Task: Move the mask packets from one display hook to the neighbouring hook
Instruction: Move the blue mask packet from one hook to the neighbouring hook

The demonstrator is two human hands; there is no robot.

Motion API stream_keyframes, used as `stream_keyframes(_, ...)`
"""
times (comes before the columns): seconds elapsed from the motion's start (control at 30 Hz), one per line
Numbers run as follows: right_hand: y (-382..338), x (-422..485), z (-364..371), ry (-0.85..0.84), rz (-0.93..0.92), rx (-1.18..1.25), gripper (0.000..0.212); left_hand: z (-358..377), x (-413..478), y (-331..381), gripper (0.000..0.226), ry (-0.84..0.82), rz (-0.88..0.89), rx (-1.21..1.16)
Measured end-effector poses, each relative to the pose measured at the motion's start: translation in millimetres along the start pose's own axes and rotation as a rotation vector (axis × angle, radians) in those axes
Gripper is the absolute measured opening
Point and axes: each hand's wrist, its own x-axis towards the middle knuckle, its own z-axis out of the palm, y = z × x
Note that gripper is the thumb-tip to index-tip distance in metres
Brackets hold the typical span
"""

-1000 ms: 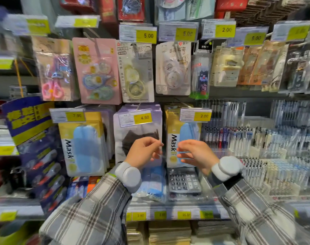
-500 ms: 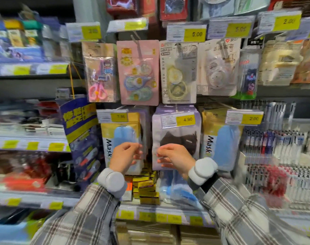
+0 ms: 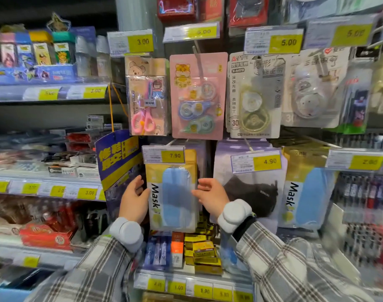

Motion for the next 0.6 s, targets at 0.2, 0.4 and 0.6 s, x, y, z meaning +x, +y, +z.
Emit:
stream_keyframes(0.2, 8, 5, 7, 0.022, -0.042, -0.082, 0.046, 2, 2, -13, 0.048, -0.04, 0.001, 0.014)
stream_keyframes(0.4, 9, 5, 12, -0.022, -0.026, -0.111, 0.033, -3, -2, -21, 0.034, 0.008, -0.016, -0.062)
stream_keyframes(0.6, 6, -3, 20, -0.13, 0.004, 0.012, 0.03, -4, -9, -15, 0.019, -0.057, -0.026, -0.087)
